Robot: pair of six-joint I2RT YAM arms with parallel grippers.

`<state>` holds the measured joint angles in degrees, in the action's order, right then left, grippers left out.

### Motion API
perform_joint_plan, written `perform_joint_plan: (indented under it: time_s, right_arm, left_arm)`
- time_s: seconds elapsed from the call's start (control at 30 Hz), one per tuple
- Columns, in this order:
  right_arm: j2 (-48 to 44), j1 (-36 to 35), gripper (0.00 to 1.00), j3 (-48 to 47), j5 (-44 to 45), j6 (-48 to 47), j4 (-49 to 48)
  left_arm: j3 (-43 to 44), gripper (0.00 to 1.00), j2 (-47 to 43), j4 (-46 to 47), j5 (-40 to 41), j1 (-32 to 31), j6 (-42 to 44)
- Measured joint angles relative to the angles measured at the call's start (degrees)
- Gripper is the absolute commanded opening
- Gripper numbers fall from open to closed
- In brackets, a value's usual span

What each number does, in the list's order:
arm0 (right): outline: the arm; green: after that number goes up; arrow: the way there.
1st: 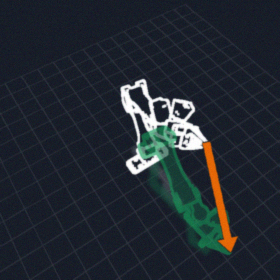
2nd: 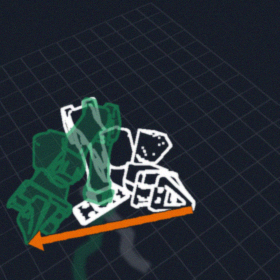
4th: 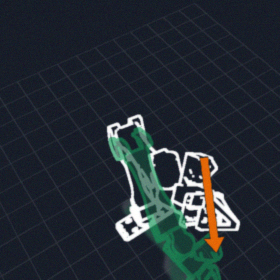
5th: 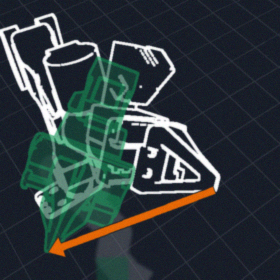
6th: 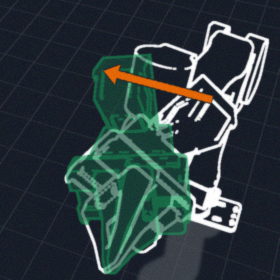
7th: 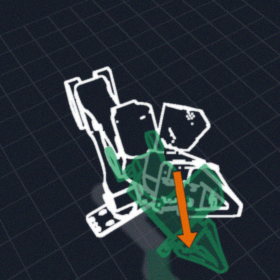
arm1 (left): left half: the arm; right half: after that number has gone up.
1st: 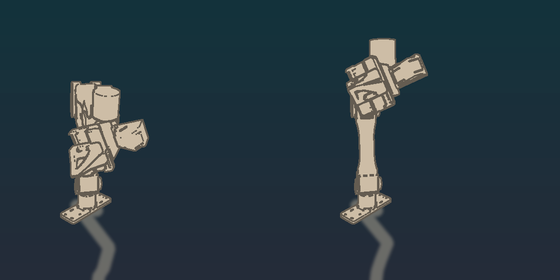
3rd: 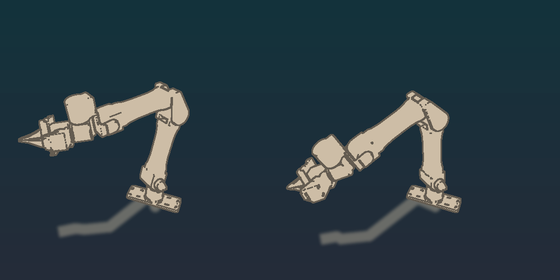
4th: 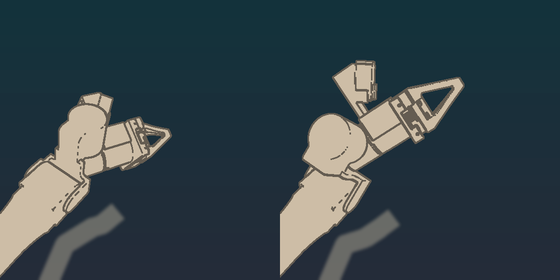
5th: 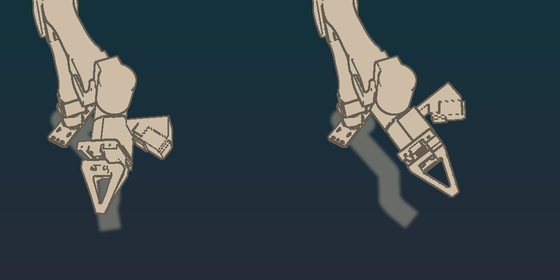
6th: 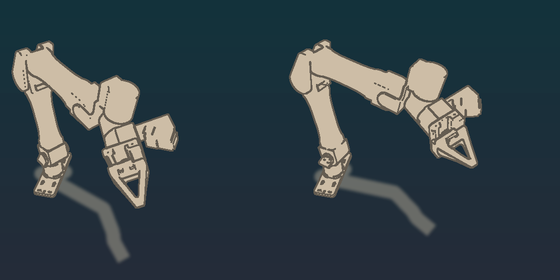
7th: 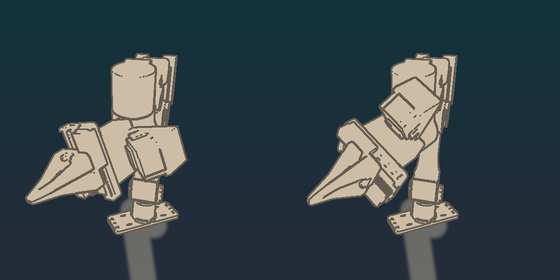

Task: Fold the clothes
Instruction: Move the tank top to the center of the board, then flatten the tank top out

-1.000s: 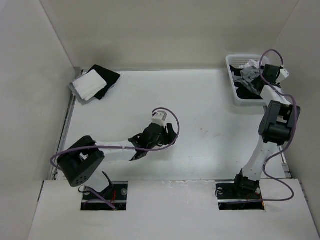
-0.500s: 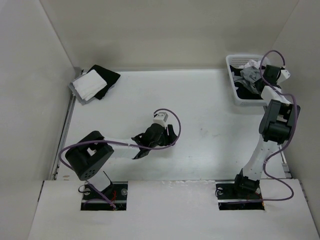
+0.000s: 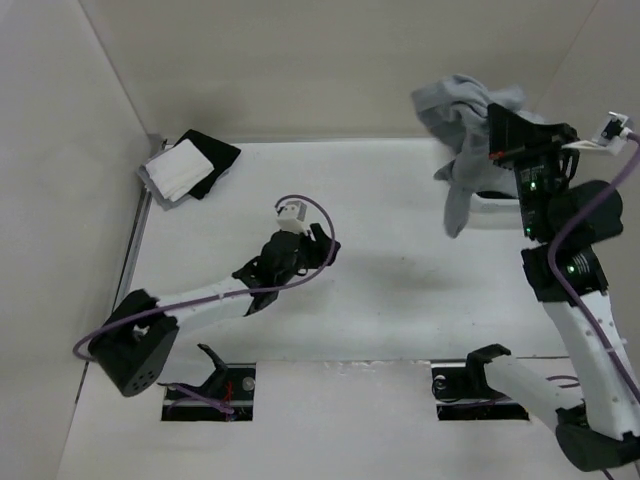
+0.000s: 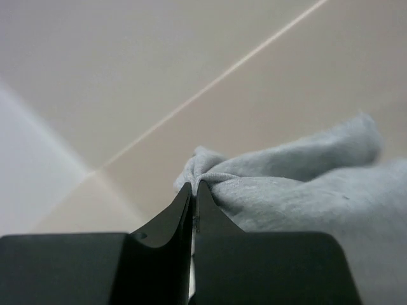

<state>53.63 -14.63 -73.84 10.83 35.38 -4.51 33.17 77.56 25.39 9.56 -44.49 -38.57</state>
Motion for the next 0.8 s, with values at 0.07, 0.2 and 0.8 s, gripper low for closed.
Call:
perform_joint_plan:
  time_s: [0.07,0.2,0.8]
  right_arm:
    - [-2.9,-9.3,0.03,-0.3,0.7,-0.2,0.7]
    - [-4.3,-23.3,0.05,2.3,0.7,0.3,1.2]
    - [30.9,-13.9,0.08,22.5,-3.1,9.3,-5.2]
  left_arm:
    - [-1.2,0.51,-5.8,-2.2,0.6,2.7,-0.6]
    - [-2.7,0.51,-14.8,-5.9,1.9,8.5,-2.2]
    - [-11.1,0.45,-20.3,-20.8,6.4,14.5,-5.1]
